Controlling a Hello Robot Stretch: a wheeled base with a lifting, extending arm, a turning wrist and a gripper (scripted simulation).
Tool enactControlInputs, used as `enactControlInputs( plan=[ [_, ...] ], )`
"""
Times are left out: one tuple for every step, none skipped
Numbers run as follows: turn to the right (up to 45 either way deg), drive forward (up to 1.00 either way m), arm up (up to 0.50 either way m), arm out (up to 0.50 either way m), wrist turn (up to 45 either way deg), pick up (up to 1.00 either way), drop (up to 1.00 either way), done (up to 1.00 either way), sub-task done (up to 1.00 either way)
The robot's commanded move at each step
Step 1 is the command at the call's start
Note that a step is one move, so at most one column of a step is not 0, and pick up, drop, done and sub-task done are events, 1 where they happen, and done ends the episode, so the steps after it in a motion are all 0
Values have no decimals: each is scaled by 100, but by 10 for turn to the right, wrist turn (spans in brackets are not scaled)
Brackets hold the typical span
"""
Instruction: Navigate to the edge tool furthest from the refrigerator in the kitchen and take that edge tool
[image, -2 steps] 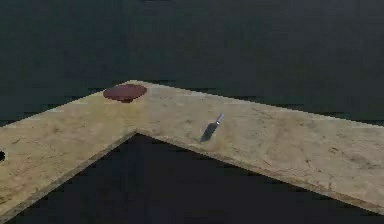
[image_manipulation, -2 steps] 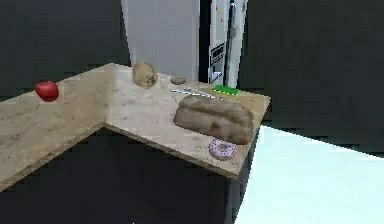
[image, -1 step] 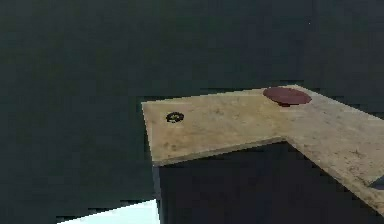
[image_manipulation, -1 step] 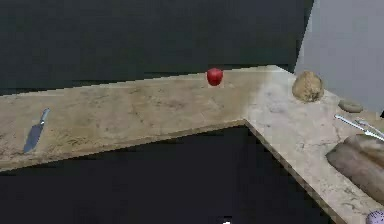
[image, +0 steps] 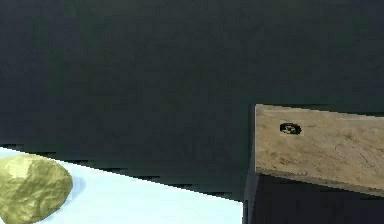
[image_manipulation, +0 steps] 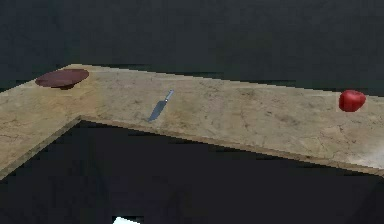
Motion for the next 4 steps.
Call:
enactControlInputs(
  plan=[
    [0, 0, 50, 0, 0, 0, 0, 0, 0],
    [0, 0, 38, 0, 0, 0, 0, 0, 0],
    [0, 0, 0, 50, 0, 0, 0, 0, 0],
    [0, 0, 0, 0, 450, 0, 0, 0, 0]
  ],
)
